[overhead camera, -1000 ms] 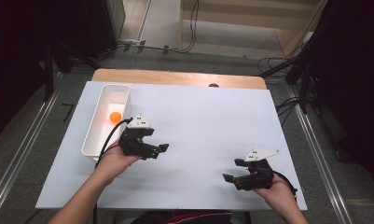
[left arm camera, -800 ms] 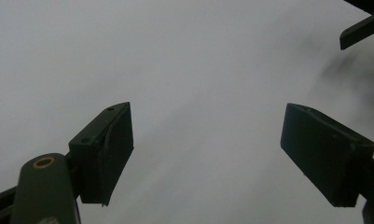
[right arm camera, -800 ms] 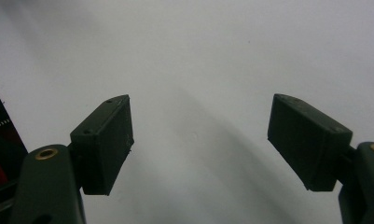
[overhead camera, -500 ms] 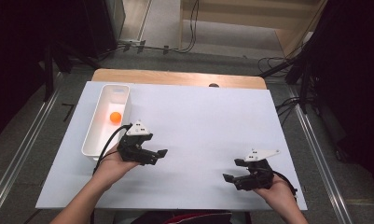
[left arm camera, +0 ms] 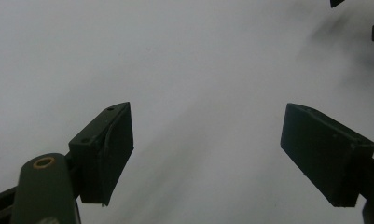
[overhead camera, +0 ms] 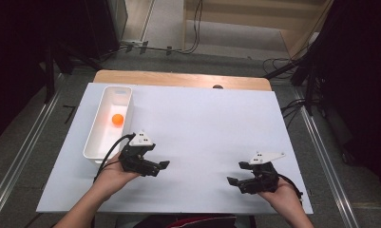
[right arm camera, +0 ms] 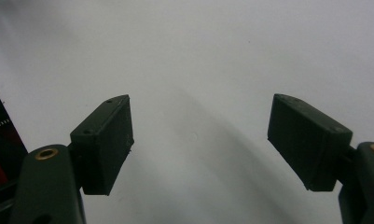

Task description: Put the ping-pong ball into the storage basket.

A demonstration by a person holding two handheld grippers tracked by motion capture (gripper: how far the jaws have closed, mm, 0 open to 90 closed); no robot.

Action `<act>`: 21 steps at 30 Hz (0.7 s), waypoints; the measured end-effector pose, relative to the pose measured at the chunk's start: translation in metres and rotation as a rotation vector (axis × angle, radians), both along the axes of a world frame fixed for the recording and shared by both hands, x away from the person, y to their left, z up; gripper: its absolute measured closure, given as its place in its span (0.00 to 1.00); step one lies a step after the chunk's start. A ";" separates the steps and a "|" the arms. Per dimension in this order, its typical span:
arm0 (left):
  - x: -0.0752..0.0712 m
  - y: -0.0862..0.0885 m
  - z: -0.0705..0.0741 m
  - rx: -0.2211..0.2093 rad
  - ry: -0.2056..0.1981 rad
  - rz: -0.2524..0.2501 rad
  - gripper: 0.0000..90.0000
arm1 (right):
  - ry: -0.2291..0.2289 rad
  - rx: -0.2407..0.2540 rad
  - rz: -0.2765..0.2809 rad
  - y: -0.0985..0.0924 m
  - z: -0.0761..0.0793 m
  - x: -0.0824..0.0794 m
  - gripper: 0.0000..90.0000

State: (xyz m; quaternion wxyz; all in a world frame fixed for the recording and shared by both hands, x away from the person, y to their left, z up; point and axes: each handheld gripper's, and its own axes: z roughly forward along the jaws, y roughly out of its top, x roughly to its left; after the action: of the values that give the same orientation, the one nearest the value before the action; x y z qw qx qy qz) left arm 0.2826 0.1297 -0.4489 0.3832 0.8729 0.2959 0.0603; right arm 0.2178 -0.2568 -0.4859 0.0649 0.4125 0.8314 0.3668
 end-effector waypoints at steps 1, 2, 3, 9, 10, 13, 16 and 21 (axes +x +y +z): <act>-0.001 0.000 -0.001 0.001 -0.001 -0.004 0.19 | 0.001 0.000 -0.003 0.000 0.000 0.000 0.23; -0.003 0.001 -0.003 0.012 -0.002 -0.014 0.19 | 0.000 0.000 0.000 0.000 0.000 0.000 0.23; -0.003 0.001 -0.003 0.012 -0.002 -0.014 0.19 | 0.000 0.000 0.001 0.000 0.000 0.000 0.23; -0.007 0.003 -0.008 0.011 0.012 -0.039 0.19 | 0.004 0.000 0.001 0.001 0.000 0.000 0.23; -0.008 0.005 -0.009 0.014 0.016 -0.049 0.19 | 0.004 0.000 0.000 0.001 0.000 0.000 0.23; -0.009 0.007 -0.011 0.017 0.017 -0.055 0.19 | 0.002 0.001 0.001 0.001 0.000 0.000 0.23; -0.010 0.009 -0.012 0.020 0.020 -0.059 0.19 | -0.002 0.001 0.002 0.001 0.000 0.000 0.23; -0.014 0.015 -0.013 0.021 0.003 -0.065 0.19 | 0.001 0.007 -0.002 0.000 0.001 -0.001 0.23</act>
State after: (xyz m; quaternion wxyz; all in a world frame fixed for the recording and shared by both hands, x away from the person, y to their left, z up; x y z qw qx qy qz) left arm 0.2689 0.1447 -0.4614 0.3753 0.8862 0.2672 0.0495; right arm 0.2170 -0.2567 -0.4851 0.0633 0.4138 0.8296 0.3695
